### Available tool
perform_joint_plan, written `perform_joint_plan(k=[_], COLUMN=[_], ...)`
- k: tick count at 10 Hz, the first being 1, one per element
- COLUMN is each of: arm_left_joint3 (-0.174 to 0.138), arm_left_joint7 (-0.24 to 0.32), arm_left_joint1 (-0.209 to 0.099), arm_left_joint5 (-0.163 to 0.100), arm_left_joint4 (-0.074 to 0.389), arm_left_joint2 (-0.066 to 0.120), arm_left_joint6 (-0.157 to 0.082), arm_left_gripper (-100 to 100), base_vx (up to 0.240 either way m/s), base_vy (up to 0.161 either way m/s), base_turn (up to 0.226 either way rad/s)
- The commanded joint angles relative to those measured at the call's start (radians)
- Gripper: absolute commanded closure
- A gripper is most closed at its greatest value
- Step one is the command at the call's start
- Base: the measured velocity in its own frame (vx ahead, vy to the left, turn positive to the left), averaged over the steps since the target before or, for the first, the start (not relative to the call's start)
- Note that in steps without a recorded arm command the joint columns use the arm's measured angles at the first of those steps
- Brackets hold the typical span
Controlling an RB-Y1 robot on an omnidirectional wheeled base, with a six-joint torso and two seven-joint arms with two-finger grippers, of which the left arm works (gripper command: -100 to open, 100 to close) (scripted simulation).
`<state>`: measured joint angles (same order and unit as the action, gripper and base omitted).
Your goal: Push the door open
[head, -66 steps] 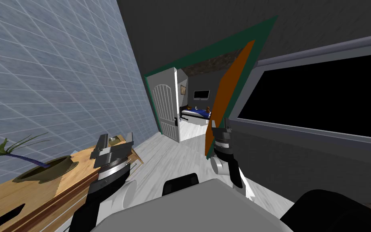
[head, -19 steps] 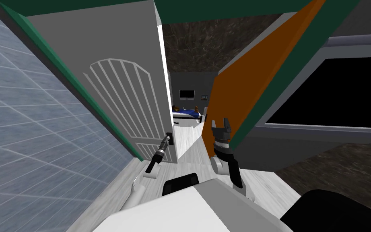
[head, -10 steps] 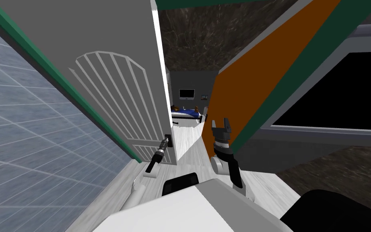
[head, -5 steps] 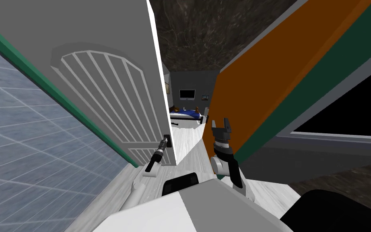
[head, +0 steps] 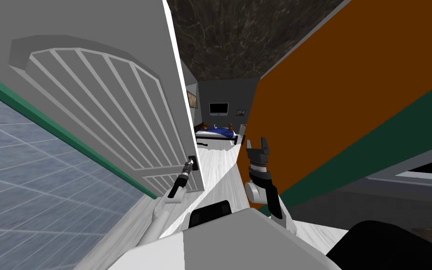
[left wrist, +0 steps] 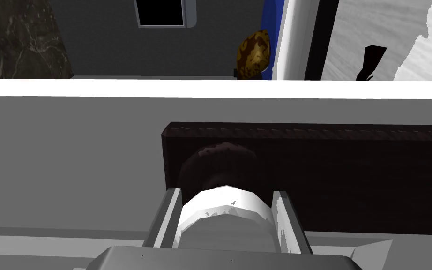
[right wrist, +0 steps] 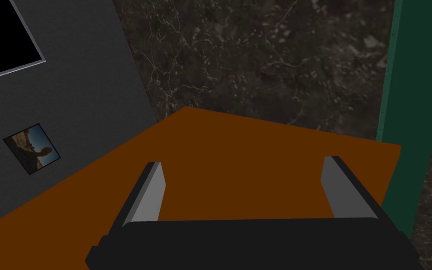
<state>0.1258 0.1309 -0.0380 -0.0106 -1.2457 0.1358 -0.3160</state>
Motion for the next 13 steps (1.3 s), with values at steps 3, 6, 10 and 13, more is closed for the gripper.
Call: perform_joint_plan(k=[3, 6, 10, 13], arm_left_joint3=[-0.053, -0.089, -0.133, -0.174], arm_left_joint7=[-0.014, -0.024, -0.037, -0.048], arm_left_joint1=[-0.016, -0.028, -0.043, -0.058], arm_left_joint5=[-0.005, -0.009, -0.014, -0.018], arm_left_joint4=[0.016, 0.034, 0.056, 0.077], arm_left_joint2=[0.0, -0.005, -0.011, -0.016], arm_left_joint6=[0.0, 0.001, 0.002, 0.002], arm_left_gripper=[100, 100, 100, 100], base_vx=[0.127, 0.119, 0.112, 0.147], base_vy=[-0.101, -0.1, -0.096, -0.111], base_turn=[0.069, 0.058, 0.058, 0.064])
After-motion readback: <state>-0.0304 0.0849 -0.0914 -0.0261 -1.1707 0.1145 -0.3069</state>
